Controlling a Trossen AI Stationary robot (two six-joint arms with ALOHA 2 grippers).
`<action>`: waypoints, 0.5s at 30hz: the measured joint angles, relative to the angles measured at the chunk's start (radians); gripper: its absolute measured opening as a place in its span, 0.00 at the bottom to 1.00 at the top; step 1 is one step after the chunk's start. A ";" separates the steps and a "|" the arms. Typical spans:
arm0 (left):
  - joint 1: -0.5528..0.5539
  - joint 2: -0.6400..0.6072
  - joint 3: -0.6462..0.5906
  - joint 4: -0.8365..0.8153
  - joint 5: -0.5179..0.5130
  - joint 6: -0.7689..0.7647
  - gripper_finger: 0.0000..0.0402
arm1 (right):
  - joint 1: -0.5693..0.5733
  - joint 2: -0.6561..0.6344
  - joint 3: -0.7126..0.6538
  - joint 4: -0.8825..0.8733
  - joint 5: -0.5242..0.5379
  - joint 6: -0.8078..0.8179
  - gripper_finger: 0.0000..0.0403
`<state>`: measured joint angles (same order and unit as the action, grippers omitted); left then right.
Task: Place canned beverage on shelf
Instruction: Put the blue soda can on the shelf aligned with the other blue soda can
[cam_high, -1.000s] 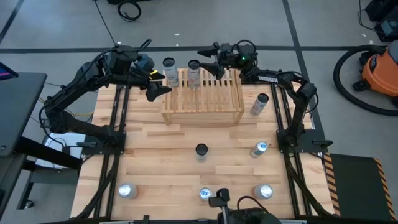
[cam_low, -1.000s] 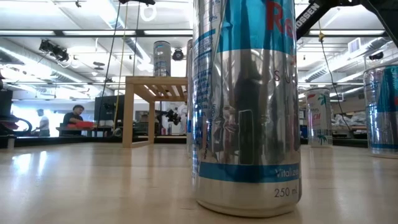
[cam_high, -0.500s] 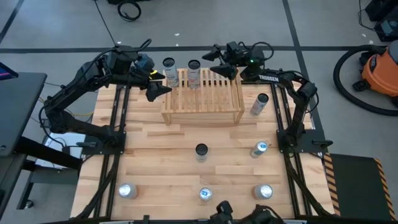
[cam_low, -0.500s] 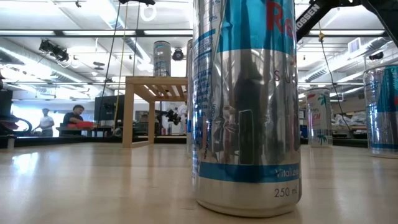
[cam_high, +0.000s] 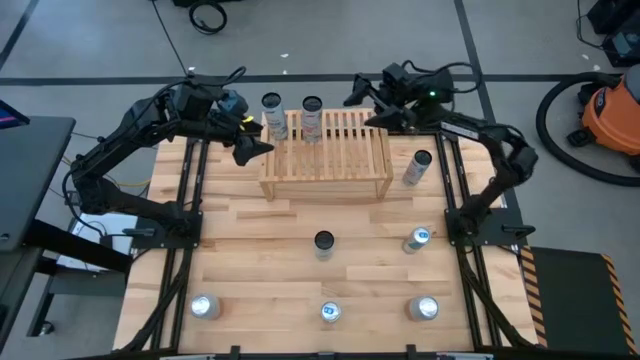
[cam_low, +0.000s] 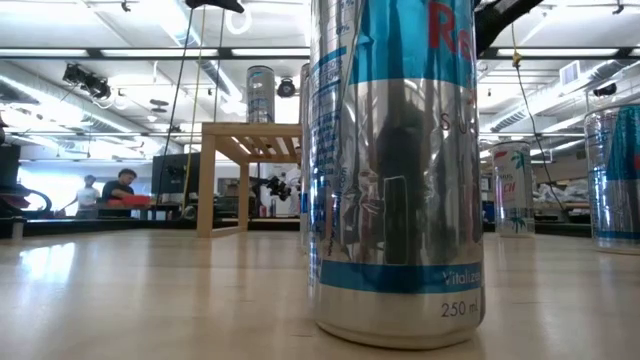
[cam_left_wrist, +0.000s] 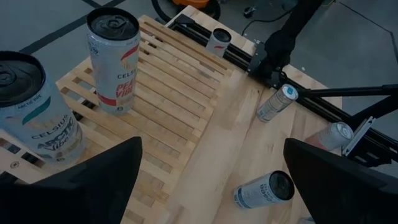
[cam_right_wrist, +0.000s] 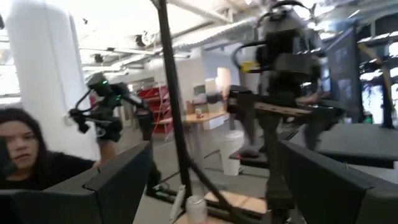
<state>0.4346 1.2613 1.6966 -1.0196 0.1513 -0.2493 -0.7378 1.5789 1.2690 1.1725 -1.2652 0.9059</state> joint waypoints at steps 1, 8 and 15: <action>0.000 0.000 0.000 -0.002 0.000 0.000 0.98 | 0.005 -0.025 0.000 -0.047 -0.014 -0.021 0.89; 0.000 0.000 0.000 -0.004 0.000 0.000 0.98 | 0.033 -0.192 0.000 -0.407 0.009 -0.246 0.88; 0.000 0.000 0.000 -0.003 0.000 0.001 0.98 | 0.065 -0.344 0.000 -0.793 0.280 -0.508 0.88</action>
<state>0.4344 1.2613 1.6966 -1.0229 0.1513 -0.2485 -0.6727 1.2347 1.2690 0.3793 -0.9853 0.3980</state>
